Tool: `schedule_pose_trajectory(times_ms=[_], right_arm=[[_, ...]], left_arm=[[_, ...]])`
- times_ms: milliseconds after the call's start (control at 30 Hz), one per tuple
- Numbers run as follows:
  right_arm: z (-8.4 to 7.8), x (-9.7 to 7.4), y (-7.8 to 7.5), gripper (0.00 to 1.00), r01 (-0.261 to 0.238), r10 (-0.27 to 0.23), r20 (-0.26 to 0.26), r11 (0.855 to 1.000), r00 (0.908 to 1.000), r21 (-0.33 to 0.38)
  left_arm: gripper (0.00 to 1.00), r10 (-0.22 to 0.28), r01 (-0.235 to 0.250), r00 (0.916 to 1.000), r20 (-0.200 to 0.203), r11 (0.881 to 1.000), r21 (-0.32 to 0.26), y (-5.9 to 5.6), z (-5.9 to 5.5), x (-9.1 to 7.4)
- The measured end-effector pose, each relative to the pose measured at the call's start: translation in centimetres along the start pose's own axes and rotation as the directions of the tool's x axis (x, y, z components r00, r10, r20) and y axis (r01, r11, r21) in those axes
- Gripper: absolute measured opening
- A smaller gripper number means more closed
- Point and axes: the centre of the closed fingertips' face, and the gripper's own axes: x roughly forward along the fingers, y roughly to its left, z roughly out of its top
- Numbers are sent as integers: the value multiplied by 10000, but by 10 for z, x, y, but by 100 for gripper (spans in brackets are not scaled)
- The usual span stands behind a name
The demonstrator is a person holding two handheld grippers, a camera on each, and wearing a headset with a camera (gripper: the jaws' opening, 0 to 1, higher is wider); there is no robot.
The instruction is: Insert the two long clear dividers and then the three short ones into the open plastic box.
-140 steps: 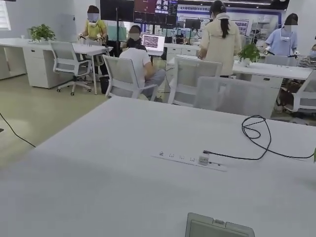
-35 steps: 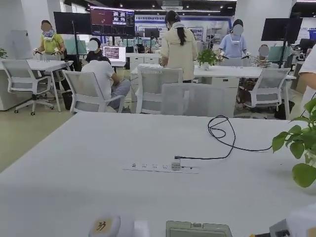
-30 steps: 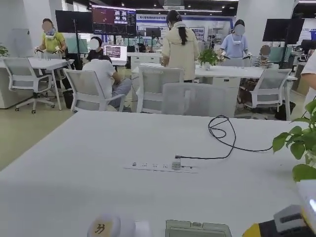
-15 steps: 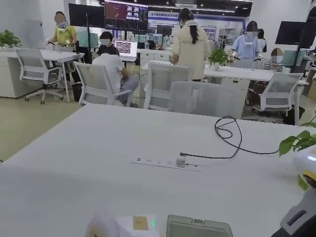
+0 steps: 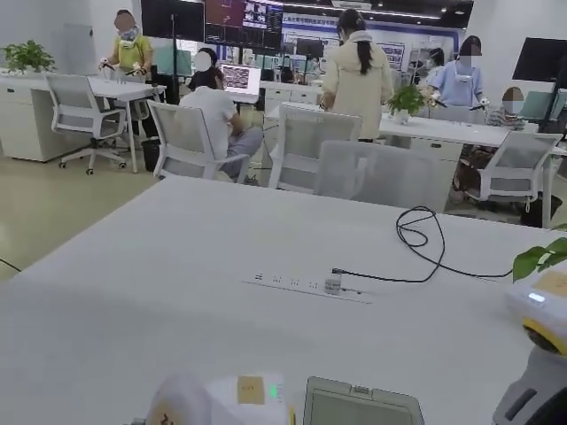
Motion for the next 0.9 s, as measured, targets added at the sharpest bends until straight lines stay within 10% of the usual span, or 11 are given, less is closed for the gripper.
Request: schedule_pose_trajectory(times_ms=[900], right_arm=[[-3, 6, 3, 3, -146, 146, -113, 9999, 9998, -21]], left_arm=[[2, 81, -76, 9999, -117, 9992, 400, -1, -7, -1]])
